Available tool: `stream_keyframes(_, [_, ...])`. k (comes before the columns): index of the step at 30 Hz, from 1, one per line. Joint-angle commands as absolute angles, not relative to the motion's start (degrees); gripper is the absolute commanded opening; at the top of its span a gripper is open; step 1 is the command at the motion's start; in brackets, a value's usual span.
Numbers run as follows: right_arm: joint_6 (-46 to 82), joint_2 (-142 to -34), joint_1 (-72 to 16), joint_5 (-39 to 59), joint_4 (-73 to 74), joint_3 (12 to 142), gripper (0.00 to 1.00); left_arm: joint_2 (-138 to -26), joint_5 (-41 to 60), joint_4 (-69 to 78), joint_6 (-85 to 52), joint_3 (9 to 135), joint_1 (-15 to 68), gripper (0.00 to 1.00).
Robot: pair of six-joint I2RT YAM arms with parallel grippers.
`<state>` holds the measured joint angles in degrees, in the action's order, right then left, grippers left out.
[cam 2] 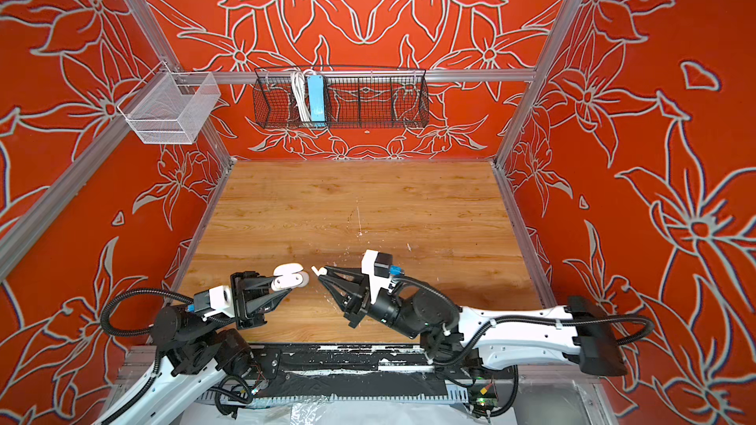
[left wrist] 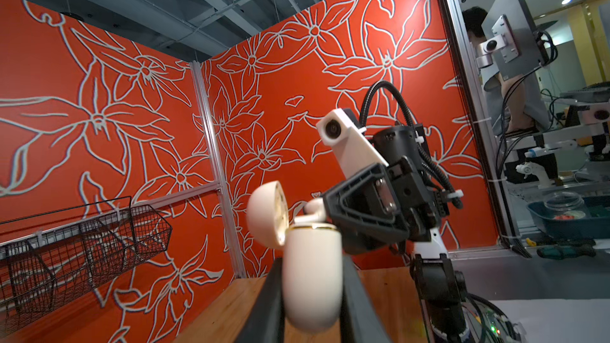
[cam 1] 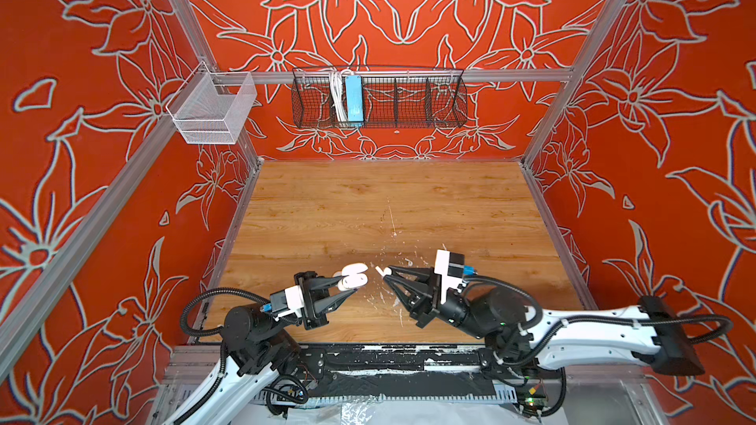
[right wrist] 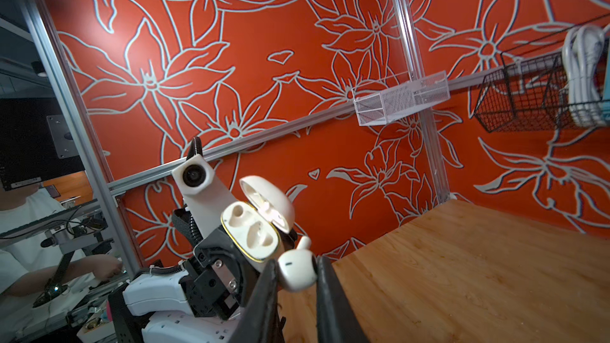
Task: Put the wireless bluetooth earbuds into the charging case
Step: 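Open the right gripper and draw it back from the case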
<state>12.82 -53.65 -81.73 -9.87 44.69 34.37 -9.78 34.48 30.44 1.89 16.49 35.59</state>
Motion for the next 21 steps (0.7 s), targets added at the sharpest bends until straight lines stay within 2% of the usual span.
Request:
stream_keyframes(1, [6.80,-50.54,-81.96,-6.40,29.61,39.66,0.13,-10.11,38.32,26.17,7.19,17.72,35.51,0.00])
stream_keyframes(8, [2.25,-50.08,-82.00,-5.95,1.44,51.20,0.13,-12.82,43.32,21.88,11.97,19.63,35.53,0.00])
stream_keyframes(11, [0.96,-50.79,-82.07,-6.31,-5.22,53.07,0.13,-12.90,43.51,20.79,13.88,19.35,35.51,0.00])
stream_keyframes(21, [-0.08,-54.02,-82.09,-6.59,-9.49,53.96,0.12,-14.59,44.30,18.80,17.49,19.43,35.51,0.00])
